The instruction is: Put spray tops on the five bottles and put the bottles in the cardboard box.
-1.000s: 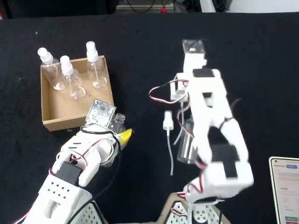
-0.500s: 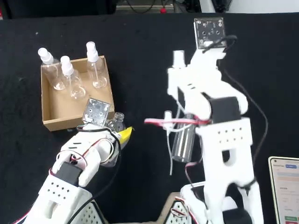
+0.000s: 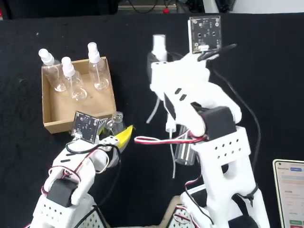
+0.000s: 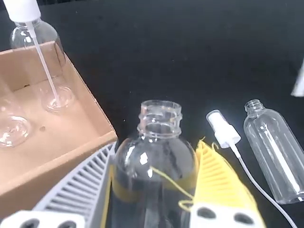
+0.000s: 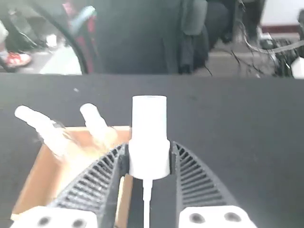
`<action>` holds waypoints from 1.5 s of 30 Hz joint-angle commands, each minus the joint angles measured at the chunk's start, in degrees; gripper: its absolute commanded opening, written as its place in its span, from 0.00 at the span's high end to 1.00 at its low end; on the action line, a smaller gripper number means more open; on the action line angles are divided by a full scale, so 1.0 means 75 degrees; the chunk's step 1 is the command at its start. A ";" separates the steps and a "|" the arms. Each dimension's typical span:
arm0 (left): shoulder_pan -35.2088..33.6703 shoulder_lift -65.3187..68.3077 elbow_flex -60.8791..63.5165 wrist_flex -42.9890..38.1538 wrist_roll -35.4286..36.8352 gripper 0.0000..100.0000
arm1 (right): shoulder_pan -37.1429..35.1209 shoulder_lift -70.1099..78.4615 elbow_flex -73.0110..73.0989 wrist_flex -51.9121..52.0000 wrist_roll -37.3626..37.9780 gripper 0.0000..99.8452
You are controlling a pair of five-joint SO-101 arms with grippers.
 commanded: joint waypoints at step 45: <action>0.0674 0.0117 0.1553 -0.5286 0.0012 0.84 | -0.1219 -0.0252 -0.0369 -0.2930 0.1383 0.93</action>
